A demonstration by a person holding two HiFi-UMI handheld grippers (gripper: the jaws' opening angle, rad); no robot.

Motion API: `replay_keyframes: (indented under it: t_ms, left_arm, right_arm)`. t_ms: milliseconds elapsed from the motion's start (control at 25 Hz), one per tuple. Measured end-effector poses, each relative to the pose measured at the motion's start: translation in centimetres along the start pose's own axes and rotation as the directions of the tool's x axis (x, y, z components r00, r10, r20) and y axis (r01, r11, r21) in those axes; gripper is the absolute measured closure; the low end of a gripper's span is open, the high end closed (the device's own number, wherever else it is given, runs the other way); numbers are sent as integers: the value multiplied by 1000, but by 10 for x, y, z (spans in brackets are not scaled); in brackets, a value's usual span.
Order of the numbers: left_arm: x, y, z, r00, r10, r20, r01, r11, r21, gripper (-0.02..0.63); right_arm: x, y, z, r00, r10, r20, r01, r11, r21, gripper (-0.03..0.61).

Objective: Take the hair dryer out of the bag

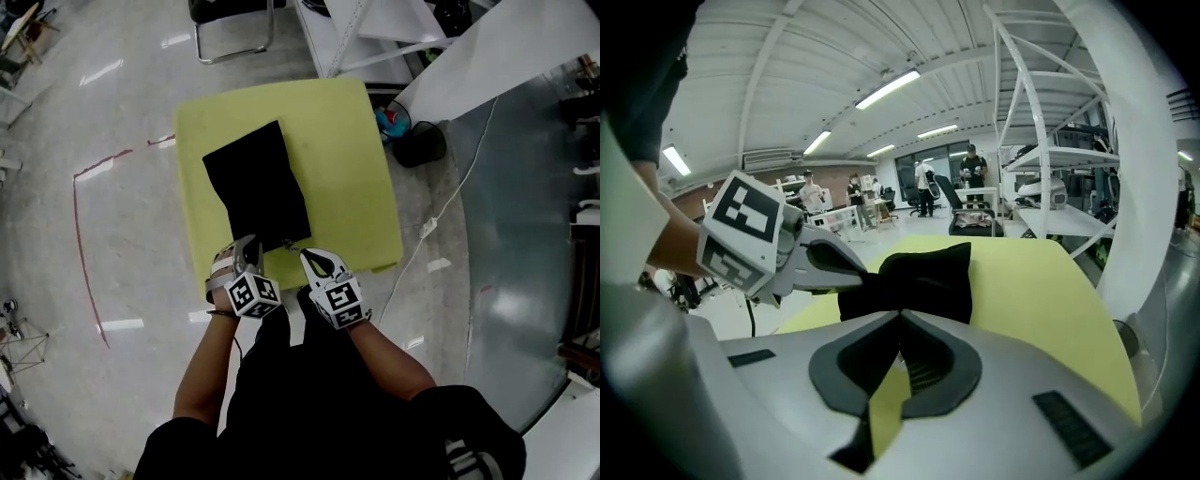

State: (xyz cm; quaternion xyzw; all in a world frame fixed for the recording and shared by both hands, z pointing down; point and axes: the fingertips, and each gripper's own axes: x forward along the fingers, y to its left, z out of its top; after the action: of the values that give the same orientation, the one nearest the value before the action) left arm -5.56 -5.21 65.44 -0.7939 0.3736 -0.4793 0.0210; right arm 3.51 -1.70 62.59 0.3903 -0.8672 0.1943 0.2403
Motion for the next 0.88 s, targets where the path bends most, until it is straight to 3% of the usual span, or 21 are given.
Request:
replay_keyframes:
  t_ms: [240,680,880]
  left_arm:
    - [-3,19,18,996,-65,59,73,986,-148,603]
    - [-7,42,33,993,-79,87,89,989,-116,603]
    - [-2,50,36,992,-80,95,89,991,-103,603]
  right_arm:
    - [10,10,5,1000,17,1,-17,999,-37,571]
    - [41,33,8,994,99,-48,-104,987,-119,571]
    - [63,32,4,994,72,-79,-83,987,-141,571]
